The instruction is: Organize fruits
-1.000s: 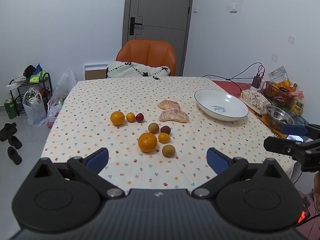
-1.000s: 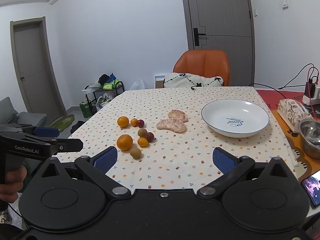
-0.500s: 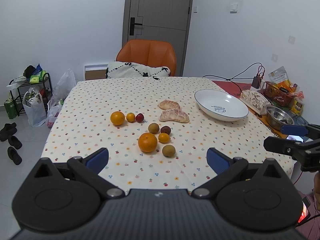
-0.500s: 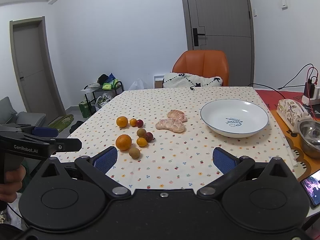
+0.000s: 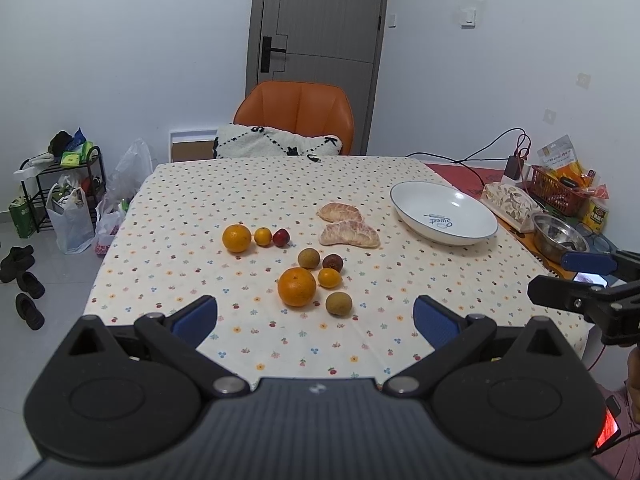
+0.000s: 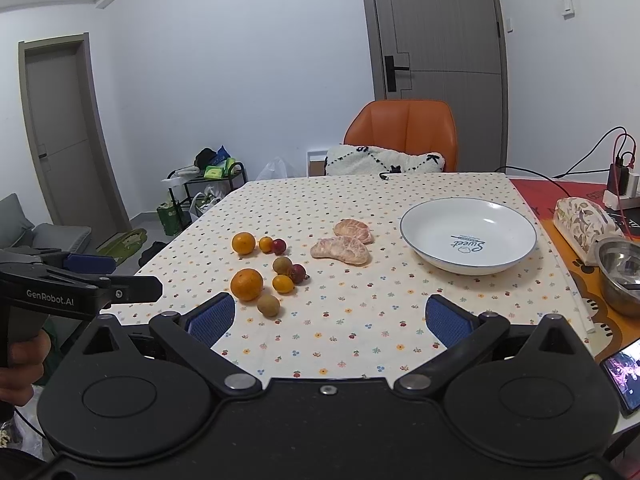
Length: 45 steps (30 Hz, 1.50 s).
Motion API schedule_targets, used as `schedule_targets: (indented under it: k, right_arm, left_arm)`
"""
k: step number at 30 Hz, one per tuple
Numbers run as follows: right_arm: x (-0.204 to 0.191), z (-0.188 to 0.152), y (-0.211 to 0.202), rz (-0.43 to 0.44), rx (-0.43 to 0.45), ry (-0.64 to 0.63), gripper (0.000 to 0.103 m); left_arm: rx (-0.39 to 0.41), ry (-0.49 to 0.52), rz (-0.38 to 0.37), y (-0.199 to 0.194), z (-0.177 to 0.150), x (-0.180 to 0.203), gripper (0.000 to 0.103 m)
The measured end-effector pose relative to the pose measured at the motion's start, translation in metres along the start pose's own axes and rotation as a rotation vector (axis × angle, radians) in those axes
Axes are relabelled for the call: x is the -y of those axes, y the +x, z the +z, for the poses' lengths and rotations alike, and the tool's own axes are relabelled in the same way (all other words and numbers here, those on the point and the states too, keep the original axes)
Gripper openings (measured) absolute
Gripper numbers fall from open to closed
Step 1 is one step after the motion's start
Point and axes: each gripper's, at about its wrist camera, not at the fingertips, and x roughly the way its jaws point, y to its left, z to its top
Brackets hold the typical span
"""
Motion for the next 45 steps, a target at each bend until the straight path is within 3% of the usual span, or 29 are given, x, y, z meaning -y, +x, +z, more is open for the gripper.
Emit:
schedule_targets:
  k: [25,31,36,45]
  right_arm:
    - [-0.004,-0.002,0.007,0.014,0.017,-0.023,0.103]
    - [-0.003,-0.003,0.021,0.075,0.016,-0.019,0.103]
    - [-0.004,-0.008,0.036,0.050,0.001,-0.043,0.103]
    - [-0.006,-0.012,0.071,0.097,-0.041,-0.012,0.102]
  left_arm:
    - [0.054,0.009,0.004,0.004,0.003,-0.009,0.103]
    - [0.055,0.011,0.001,0.022,0.002,-0.014,0.103]
    - [0.032,-0.002,-0.006,0.040,0.000,-0.023,0.103]
    - [0.002,-0.049,0.002,0.072,-0.008,-0.042,0.098]
